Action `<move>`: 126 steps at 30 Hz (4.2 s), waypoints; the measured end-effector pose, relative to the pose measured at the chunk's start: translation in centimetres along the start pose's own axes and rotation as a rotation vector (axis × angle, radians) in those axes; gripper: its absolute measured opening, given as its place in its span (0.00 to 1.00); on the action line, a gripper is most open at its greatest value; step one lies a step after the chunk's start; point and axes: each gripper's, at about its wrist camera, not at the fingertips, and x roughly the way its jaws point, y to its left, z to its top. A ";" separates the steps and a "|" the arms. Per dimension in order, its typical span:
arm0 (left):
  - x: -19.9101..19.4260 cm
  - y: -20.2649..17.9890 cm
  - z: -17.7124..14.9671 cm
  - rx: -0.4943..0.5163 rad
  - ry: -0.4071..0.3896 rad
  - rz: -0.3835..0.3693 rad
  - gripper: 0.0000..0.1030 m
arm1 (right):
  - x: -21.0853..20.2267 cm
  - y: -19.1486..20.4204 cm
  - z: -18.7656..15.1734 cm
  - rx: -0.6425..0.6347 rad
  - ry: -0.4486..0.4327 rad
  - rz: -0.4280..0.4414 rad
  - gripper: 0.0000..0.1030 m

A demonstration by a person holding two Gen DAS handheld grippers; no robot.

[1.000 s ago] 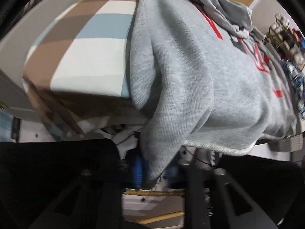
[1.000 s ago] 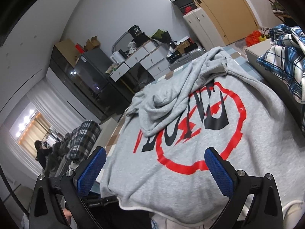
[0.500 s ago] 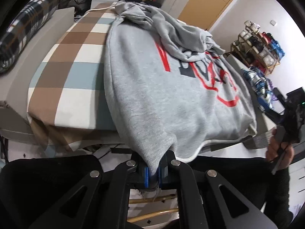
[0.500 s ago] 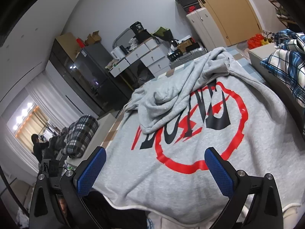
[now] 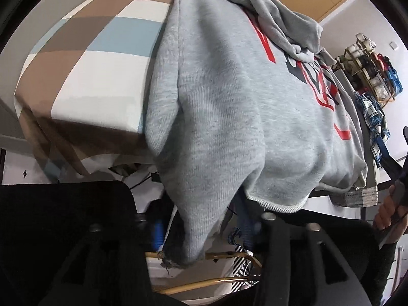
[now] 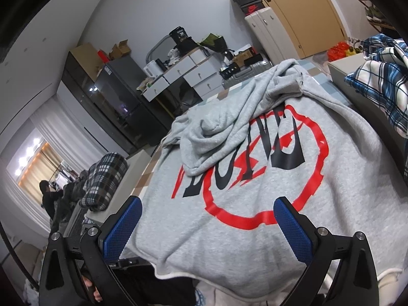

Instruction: Fold large clothes

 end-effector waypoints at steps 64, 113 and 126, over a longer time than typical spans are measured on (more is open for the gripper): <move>-0.6 -0.4 0.2 -0.046 -0.101 -0.272 0.03 | -8.1 -4.8 -1.7 0.212 0.012 0.033 1.00; -1.9 0.1 1.0 -0.101 -0.149 -0.486 0.03 | -9.8 -14.9 -9.5 0.532 -0.341 -0.156 0.62; -1.4 0.0 0.8 -0.101 -0.120 -0.464 0.03 | -7.2 -17.1 -12.8 0.715 -0.275 0.044 0.52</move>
